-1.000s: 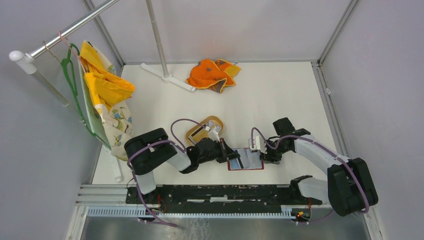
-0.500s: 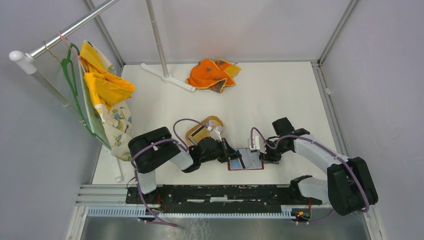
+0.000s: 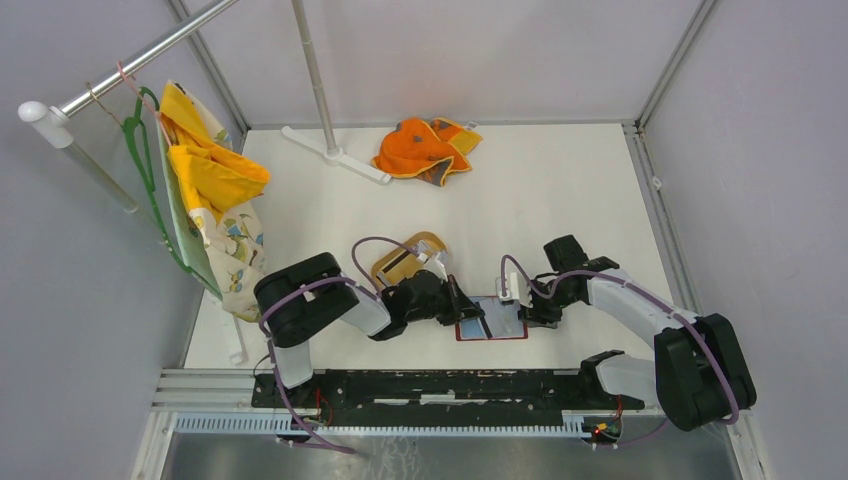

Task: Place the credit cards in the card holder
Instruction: Insert the credit card into the card holder.

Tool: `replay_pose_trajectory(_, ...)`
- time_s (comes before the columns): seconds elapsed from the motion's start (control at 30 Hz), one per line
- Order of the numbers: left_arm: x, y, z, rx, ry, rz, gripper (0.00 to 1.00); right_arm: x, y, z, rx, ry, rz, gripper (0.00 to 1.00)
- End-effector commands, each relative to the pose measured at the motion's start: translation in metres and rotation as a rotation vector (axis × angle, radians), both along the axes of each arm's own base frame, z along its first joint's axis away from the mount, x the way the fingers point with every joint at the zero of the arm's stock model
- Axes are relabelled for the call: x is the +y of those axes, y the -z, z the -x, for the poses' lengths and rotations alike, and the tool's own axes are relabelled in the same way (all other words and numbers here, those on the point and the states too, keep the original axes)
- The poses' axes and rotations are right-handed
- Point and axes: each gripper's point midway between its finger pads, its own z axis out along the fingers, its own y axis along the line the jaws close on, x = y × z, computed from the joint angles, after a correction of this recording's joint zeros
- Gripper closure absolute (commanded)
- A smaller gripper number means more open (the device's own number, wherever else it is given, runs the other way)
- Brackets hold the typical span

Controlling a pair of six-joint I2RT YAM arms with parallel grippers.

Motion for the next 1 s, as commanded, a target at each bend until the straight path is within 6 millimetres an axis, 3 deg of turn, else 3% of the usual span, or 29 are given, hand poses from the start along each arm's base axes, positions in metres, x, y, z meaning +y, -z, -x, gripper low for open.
replay_pose_trajectory(0.0, -0.004, 0.005, 0.004, 0.043, 0.015, -0.041, 0.98, 0.004, -0.007, -0.01, -0.034, -0.002, -0.005, 0.49)
replay_pose_trajectory(0.97, -0.003, 0.023, 0.019, 0.201, 0.044, -0.133, 0.98, 0.008, 0.003, -0.009, -0.04, -0.017, 0.038, 0.49)
